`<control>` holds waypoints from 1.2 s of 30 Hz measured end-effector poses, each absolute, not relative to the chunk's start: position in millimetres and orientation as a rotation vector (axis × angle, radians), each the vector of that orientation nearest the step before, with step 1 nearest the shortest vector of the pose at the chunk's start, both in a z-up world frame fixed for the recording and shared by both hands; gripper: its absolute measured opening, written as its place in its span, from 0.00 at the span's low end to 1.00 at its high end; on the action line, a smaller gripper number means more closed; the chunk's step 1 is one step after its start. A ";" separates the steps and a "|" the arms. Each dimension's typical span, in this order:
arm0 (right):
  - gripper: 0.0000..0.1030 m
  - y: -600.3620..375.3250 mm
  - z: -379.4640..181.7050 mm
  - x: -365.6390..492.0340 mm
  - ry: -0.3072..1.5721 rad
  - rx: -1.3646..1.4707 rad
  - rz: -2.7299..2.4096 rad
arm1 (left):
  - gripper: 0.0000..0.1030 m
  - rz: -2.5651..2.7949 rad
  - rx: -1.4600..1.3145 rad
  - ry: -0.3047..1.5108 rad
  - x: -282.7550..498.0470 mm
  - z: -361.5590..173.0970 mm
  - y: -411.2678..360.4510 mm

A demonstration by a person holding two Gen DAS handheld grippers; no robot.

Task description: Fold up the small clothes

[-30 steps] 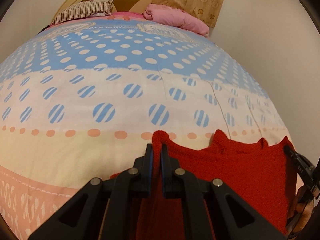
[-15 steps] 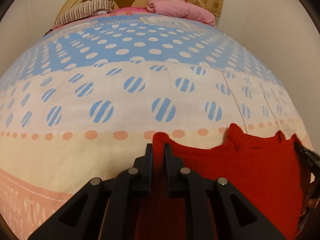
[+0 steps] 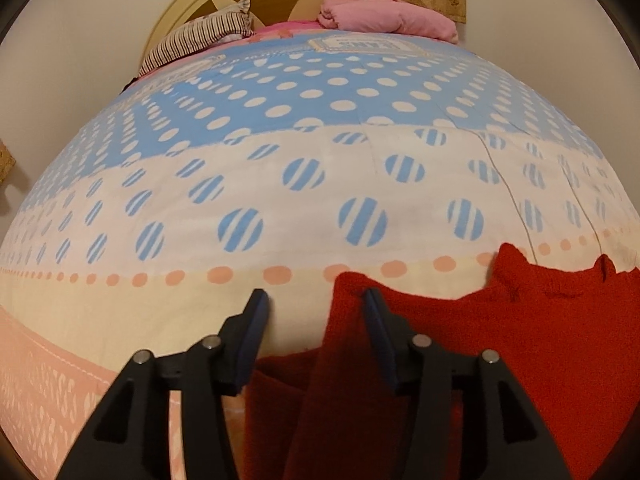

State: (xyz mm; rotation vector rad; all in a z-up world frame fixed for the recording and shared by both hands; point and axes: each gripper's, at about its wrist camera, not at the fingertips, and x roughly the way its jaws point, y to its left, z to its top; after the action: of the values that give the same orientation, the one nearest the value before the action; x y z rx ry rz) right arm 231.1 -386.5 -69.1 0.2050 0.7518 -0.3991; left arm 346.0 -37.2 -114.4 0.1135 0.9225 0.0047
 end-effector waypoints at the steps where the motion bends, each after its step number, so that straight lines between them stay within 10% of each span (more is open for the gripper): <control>1: 0.11 -385.0 -64.2 223.3 0.746 0.182 -0.417 | 0.54 0.011 0.124 0.920 346.2 -114.6 -38.9; 12: 0.11 -314.7 -108.4 176.2 0.896 0.003 -0.207 | 0.91 0.113 0.153 0.942 343.2 -113.1 -31.8; 36: 0.18 -289.8 -76.9 91.1 0.815 0.025 -0.239 | 0.94 -0.066 0.073 0.901 130.4 -94.4 -13.5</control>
State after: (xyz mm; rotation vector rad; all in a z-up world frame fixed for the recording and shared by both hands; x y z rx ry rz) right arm 91.1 -289.8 -76.9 0.0248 0.8146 -0.2391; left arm 130.4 -13.5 -94.4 0.0734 0.9006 -0.0661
